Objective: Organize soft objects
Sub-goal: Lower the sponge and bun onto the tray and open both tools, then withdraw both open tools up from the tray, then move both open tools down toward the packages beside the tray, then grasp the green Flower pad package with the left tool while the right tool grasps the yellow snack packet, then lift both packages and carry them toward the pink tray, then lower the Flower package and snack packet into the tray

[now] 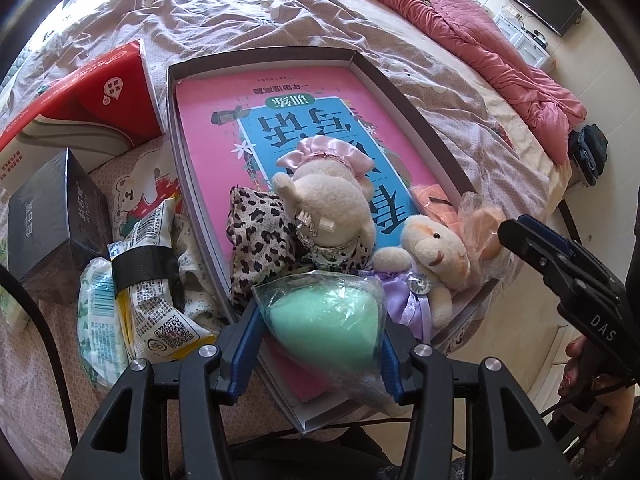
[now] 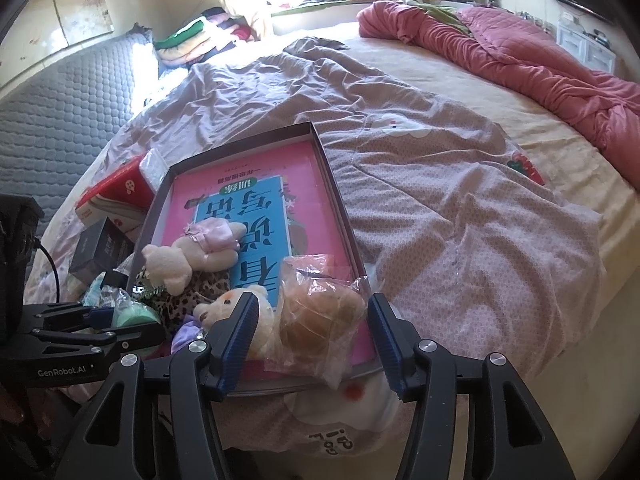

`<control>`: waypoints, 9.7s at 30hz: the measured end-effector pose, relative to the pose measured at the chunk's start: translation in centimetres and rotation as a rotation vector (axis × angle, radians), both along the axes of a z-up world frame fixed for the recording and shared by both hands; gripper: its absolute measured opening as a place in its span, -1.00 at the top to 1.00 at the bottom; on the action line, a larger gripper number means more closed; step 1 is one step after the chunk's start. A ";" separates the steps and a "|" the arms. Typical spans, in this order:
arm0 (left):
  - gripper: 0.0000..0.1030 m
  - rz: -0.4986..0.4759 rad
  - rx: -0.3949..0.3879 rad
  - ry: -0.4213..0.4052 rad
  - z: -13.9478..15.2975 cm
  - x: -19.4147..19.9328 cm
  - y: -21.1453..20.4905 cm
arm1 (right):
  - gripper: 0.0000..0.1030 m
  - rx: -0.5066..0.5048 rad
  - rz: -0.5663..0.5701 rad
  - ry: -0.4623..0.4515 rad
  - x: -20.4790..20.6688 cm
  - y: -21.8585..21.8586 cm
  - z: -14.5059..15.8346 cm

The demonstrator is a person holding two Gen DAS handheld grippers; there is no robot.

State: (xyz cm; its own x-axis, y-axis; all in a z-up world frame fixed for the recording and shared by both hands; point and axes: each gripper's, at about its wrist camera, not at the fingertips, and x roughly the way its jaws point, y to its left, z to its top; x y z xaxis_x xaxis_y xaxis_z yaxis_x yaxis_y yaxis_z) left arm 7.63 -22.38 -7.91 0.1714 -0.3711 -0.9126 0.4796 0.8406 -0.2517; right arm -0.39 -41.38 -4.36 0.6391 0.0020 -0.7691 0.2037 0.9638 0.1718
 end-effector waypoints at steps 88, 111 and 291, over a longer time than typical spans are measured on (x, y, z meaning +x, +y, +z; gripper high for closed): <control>-0.39 0.308 -0.062 -0.093 4.9 -3.7 18.1 | -0.40 -0.149 0.356 -0.142 -1.3 15.9 8.1; -0.39 0.322 -0.110 0.101 -1.7 3.5 15.4 | -0.40 -0.193 0.484 -0.004 1.2 20.0 2.9; 0.11 -0.107 -0.086 -0.029 3.3 -1.0 -3.2 | 0.35 0.067 0.030 -0.081 2.9 1.2 4.2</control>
State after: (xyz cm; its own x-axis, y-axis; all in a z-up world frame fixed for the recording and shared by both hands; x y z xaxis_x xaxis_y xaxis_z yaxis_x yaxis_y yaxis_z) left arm 6.59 -25.59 -4.61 0.1521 -0.4653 -0.8720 0.5737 0.7600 -0.3055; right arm 2.47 -40.17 -0.13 0.6978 0.0721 -0.7126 0.1577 0.9550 0.2511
